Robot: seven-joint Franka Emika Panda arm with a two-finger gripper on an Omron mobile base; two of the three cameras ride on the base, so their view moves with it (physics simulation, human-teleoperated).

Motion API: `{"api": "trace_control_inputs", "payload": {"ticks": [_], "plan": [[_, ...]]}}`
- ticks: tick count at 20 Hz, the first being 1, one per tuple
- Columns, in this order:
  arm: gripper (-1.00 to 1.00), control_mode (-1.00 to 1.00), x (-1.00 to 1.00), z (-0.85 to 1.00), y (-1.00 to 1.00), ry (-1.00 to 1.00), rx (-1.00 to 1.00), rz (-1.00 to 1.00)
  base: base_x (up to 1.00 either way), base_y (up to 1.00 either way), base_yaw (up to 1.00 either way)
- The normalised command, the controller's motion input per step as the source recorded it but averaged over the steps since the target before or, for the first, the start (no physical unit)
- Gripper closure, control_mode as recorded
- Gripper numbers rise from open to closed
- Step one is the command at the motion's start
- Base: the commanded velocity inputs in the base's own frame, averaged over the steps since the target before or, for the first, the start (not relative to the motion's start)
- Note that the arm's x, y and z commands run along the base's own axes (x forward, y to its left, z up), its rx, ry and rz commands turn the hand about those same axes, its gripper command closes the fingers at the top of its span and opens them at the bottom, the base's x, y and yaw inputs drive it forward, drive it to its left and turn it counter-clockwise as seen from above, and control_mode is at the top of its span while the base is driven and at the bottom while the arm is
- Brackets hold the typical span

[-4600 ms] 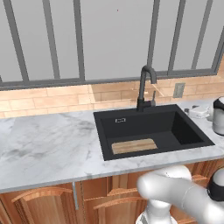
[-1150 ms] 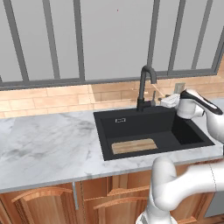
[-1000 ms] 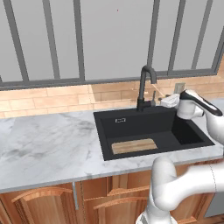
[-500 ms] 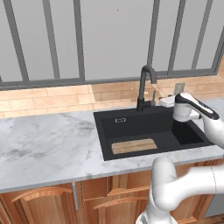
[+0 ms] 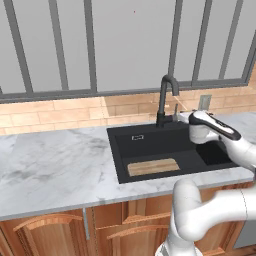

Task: Turn on the sink faucet with hot water and rinse the cutting board for ten seconds, then turn off the faucet. Push the cutting board to reach the water if necessary.

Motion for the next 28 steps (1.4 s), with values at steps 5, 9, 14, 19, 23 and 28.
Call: {"api": "trace_control_inputs", "payload": {"ticks": [5,9,14,19,23,28], "plan": [[-1.00,-1.00,0.00,0.00,0.00,0.00,0.00,-0.10,0.00,0.00,0.00],[-1.00,-1.00,0.00,0.00,0.00,0.00,0.00,-0.09,0.00,0.00,0.00],[-1.00,-1.00,0.00,0.00,0.00,0.00,0.00,-0.08,0.00,0.00,0.00],[-1.00,-1.00,0.00,0.00,0.00,0.00,0.00,-0.05,0.00,0.00,0.00],[-1.00,-1.00,0.00,0.00,0.00,0.00,0.00,-0.03,0.00,0.00,0.00],[-1.00,-1.00,0.00,0.00,0.00,0.00,0.00,-0.02,0.00,0.00,0.00]]}}
